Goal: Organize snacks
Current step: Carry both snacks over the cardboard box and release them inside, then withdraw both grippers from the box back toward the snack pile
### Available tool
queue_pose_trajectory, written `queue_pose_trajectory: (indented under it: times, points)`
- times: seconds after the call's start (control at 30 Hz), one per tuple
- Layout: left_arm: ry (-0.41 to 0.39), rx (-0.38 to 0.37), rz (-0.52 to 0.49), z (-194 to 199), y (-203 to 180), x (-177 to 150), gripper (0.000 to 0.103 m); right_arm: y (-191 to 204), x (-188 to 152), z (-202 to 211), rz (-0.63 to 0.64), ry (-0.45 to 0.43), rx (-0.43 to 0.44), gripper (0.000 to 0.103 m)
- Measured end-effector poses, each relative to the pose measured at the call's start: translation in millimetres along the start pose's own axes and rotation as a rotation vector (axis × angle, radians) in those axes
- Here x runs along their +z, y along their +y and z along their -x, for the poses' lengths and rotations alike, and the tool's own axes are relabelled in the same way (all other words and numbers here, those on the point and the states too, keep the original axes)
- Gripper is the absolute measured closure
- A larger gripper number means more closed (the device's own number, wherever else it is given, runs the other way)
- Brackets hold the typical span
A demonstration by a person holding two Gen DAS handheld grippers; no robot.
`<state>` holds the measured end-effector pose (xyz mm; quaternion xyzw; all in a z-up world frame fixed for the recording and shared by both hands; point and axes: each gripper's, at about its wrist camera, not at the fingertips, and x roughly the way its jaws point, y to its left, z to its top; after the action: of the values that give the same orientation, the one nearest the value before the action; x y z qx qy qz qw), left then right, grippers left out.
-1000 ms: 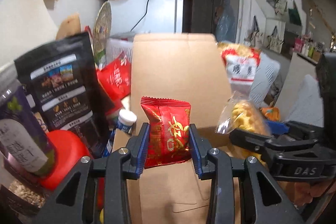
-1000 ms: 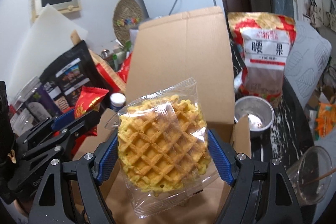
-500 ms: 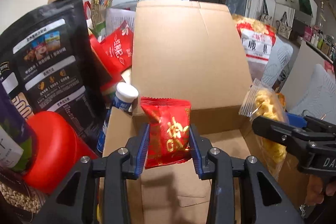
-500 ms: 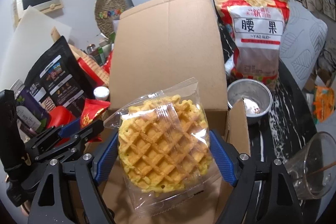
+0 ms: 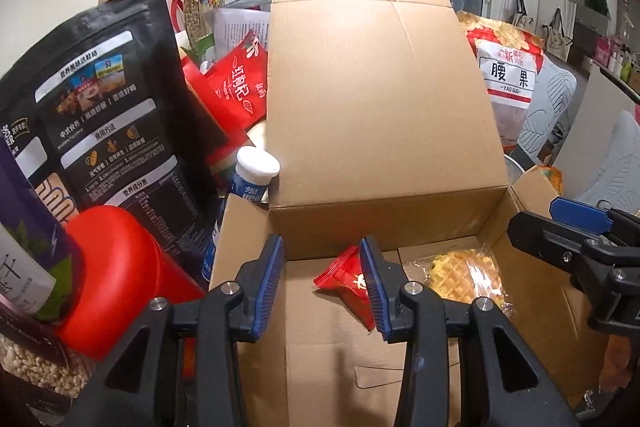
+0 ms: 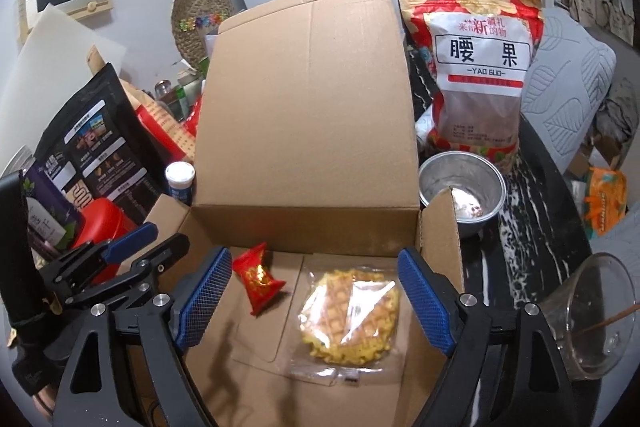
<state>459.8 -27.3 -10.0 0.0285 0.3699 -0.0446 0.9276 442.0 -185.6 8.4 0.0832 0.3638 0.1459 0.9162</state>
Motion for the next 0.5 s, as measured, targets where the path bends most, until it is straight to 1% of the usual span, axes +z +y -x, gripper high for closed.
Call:
queue_pose_trajectory:
  times: [0.23,0.37,0.5]
  points:
    - [-0.043,0.004,-0.006,24.5,-2.8,-2.4,0.063,9.7,-3.5,20.2,0.034,-0.045,0.006,0.017]
    - [-0.07,-0.014,-0.002,47.7,-2.3,-4.6,0.063,16.4,-6.7,36.7,0.043,-0.064,0.016,0.017]
    - [-0.101,-0.008,0.005,73.9,-0.3,-6.5,0.063,24.2,-10.4,59.2,0.058,-0.092,0.02,0.017]
